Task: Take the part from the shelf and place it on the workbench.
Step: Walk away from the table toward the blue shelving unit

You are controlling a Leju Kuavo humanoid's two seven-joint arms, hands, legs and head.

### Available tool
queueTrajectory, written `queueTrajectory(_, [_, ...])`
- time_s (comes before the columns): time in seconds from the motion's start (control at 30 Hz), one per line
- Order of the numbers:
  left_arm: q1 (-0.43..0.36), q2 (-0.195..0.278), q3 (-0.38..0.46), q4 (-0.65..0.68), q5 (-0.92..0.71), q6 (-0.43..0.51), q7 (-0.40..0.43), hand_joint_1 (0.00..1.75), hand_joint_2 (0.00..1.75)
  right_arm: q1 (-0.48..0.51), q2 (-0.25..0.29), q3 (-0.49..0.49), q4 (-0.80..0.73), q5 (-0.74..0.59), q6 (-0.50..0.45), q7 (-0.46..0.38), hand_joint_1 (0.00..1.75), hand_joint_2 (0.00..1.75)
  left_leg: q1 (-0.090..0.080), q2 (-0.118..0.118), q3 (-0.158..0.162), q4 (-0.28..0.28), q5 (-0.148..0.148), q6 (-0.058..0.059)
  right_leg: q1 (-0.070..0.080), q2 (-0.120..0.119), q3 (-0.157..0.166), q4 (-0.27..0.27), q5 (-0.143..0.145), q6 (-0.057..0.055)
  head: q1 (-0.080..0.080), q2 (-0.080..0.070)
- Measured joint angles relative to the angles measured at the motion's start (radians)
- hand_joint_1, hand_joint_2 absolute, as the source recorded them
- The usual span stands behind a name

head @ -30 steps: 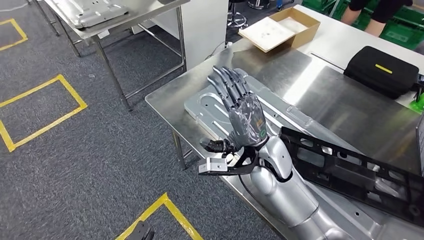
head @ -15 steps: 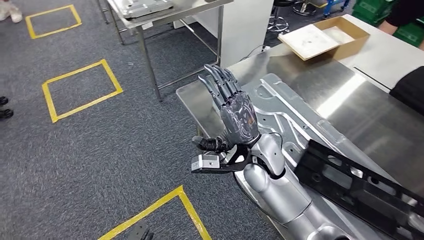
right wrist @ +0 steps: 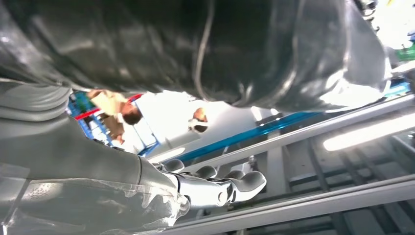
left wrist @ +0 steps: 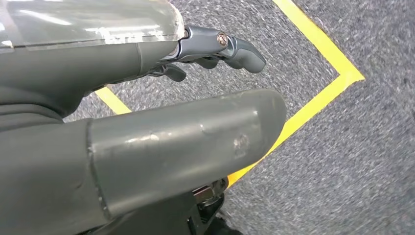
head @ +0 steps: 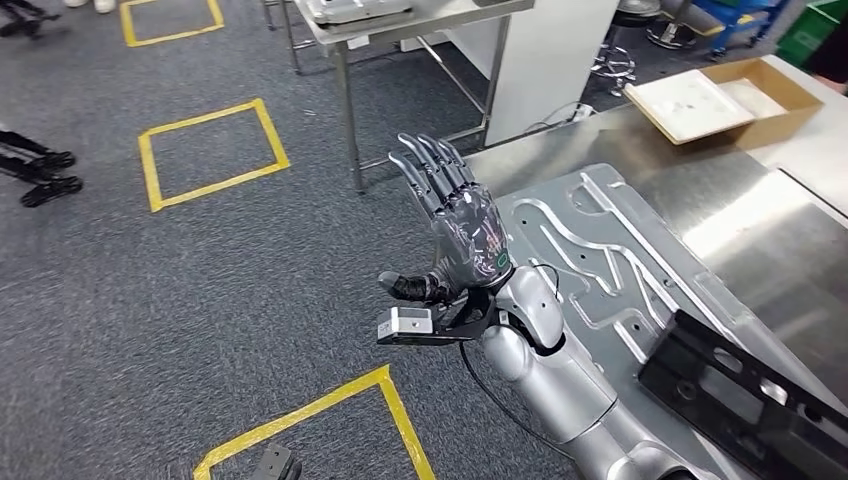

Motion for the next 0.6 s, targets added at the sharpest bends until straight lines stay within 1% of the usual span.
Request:
queueTrajectory(0.03, [0.0, -0.004, 0.0, 0.0, -0.001, 0.001, -0.001, 0.0, 0.0, -0.001, 0.0, 0.0, 0.002, 0.0, 0.0, 0.0, 0.0, 0.0, 0.0, -0.02, -0.003, 0.002, 0.002, -0.004, -0.001, 0.024, 0.03, -0.071, 0.039, -0.005, 0.0, 0.0])
queueTrajectory(0.07, [0.0, -0.007, 0.0, 0.0, -0.003, 0.001, -0.001, 0.0, 0.0, -0.001, 0.0, 0.0, 0.004, 0.0, -0.001, 0.0, 0.0, 0.0, 0.001, -0.04, -0.006, 0.004, 0.004, -0.01, -0.001, 0.045, 0.062, -0.146, 0.077, -0.01, 0.0, 0.0])
queueTrajectory(0.1, [0.0, -0.01, 0.0, 0.0, -0.005, 0.002, -0.002, 0.0, 0.0, -0.002, 0.0, 0.0, 0.005, 0.0, -0.002, 0.0, 0.0, 0.0, 0.003, -0.059, -0.01, 0.004, 0.007, -0.017, 0.0, 0.064, 0.093, -0.216, 0.109, -0.015, 0.0, 0.0])
queueTrajectory(0.13, [0.0, -0.011, 0.0, 0.0, -0.007, 0.002, -0.002, 0.0, 0.0, -0.001, 0.0, 0.0, 0.005, 0.0, -0.004, 0.0, 0.0, 0.0, 0.005, -0.07, -0.013, 0.002, 0.011, -0.026, 0.002, 0.058, 0.093, -0.221, 0.109, -0.016, 0.0, 0.0])
queueTrajectory(0.17, [0.001, -0.01, 0.0, 0.0, -0.008, 0.003, -0.003, 0.0, 0.0, -0.001, 0.0, 0.0, 0.005, 0.0, -0.007, 0.0, 0.0, 0.0, 0.008, -0.078, -0.016, 0.0, 0.013, -0.033, 0.0, 0.046, 0.095, -0.225, 0.112, -0.02, 0.001, 0.0])
queueTrajectory(0.2, [0.003, -0.009, 0.0, 0.0, -0.01, 0.004, -0.002, 0.0, 0.0, 0.0, 0.0, 0.0, 0.004, 0.001, -0.009, 0.001, 0.0, 0.0, 0.006, -0.069, -0.018, 0.004, 0.01, -0.038, -0.003, 0.034, 0.1, -0.232, 0.116, -0.024, 0.0, 0.0])
queueTrajectory(0.23, [0.004, -0.008, 0.0, 0.0, -0.01, 0.004, -0.002, 0.0, 0.0, 0.001, 0.001, 0.0, 0.003, 0.001, -0.012, 0.001, 0.0, 0.0, 0.004, -0.048, -0.028, 0.023, -0.003, -0.043, -0.005, 0.02, 0.105, -0.239, 0.119, -0.029, -0.002, 0.0])
queueTrajectory(0.27, [0.003, -0.008, 0.0, 0.0, -0.011, 0.005, -0.002, 0.0, 0.0, 0.002, 0.001, 0.0, 0.002, 0.001, -0.015, 0.001, 0.0, 0.0, 0.002, -0.018, -0.045, 0.062, -0.026, -0.046, -0.007, 0.005, 0.109, -0.246, 0.122, -0.034, -0.003, 0.0])
queueTrajectory(0.3, [0.002, -0.008, -0.001, 0.0, -0.011, 0.005, -0.002, 0.0, 0.0, 0.004, 0.001, 0.0, 0.002, 0.002, -0.016, 0.002, 0.0, 0.0, 0.0, 0.014, -0.071, 0.118, -0.057, -0.049, -0.004, -0.009, 0.111, -0.247, 0.121, -0.037, -0.005, 0.0])
queueTrajectory(0.33, [0.0, -0.008, -0.001, 0.0, -0.011, 0.005, -0.002, 0.0, 0.0, 0.006, 0.001, 0.0, 0.002, 0.002, -0.017, 0.002, 0.0, 0.0, 0.002, 0.033, -0.104, 0.187, -0.089, -0.052, -0.002, -0.025, 0.112, -0.247, 0.12, -0.04, -0.007, 0.0])
queueTrajectory(0.37, [-0.001, -0.008, -0.001, 0.0, -0.011, 0.005, -0.002, 0.0, 0.0, 0.01, 0.0, 0.0, 0.002, 0.002, -0.017, 0.002, 0.0, 0.0, 0.003, 0.043, -0.13, 0.244, -0.109, -0.055, 0.0, -0.04, 0.112, -0.247, 0.119, -0.041, -0.007, 0.0])
queueTrajectory(0.4, [0.0, -0.007, -0.001, 0.0, -0.011, 0.005, -0.002, 0.0, 0.0, 0.013, 0.0, 0.0, 0.002, 0.002, -0.017, 0.002, 0.0, 0.0, 0.004, 0.048, -0.143, 0.272, -0.113, -0.058, 0.001, -0.055, 0.112, -0.246, 0.118, -0.041, -0.007, 0.0])
queueTrajectory(0.43, [0.001, -0.007, -0.001, 0.0, -0.011, 0.005, -0.002, 0.0, 0.0, 0.015, 0.0, 0.0, 0.002, 0.002, -0.017, 0.002, 0.0, 0.0, 0.005, 0.052, -0.135, 0.262, -0.099, -0.059, 0.001, -0.069, 0.113, -0.245, 0.116, -0.04, -0.007, 0.0])
queueTrajectory(0.47, [0.002, -0.006, -0.001, 0.0, -0.011, 0.005, -0.002, 0.0, 0.0, 0.016, 0.0, 0.0, 0.002, 0.002, -0.018, 0.002, 0.0, 0.0, 0.006, 0.06, -0.107, 0.211, -0.069, -0.059, 0.001, -0.081, 0.114, -0.244, 0.113, -0.038, -0.007, 0.0])
queueTrajectory(0.5, [0.002, -0.006, -0.001, 0.0, -0.011, 0.005, -0.002, 0.0, 0.0, 0.016, 0.0, 0.0, 0.002, 0.002, -0.018, 0.002, 0.0, 0.0, 0.005, 0.077, -0.068, 0.14, -0.039, -0.057, 0.002, -0.092, 0.115, -0.241, 0.109, -0.035, -0.007, 0.0])
queueTrajectory(0.53, [0.0, -0.005, -0.001, 0.0, -0.011, 0.005, -0.002, 0.0, 0.0, 0.016, 0.0, 0.0, 0.001, 0.002, -0.018, 0.002, 0.0, 0.0, 0.0, 0.097, -0.032, 0.075, -0.019, -0.052, 0.005, -0.102, 0.116, -0.237, 0.104, -0.03, -0.007, 0.0])
queueTrajectory(0.57, [-0.001, -0.005, -0.001, 0.0, -0.011, 0.005, -0.002, 0.0, 0.0, 0.016, 0.0, 0.0, 0.0, 0.002, -0.018, 0.002, 0.0, 0.0, -0.004, 0.111, -0.008, 0.03, -0.008, -0.046, 0.008, -0.11, 0.116, -0.233, 0.1, -0.026, -0.006, 0.0])
queueTrajectory(0.6, [-0.002, -0.005, -0.001, 0.0, -0.011, 0.005, -0.002, 0.0, 0.0, 0.016, 0.0, 0.0, -0.001, 0.002, -0.018, 0.002, 0.0, 0.0, -0.008, 0.119, 0.002, 0.009, -0.008, -0.04, 0.012, -0.118, 0.117, -0.231, 0.097, -0.021, -0.006, 0.0])
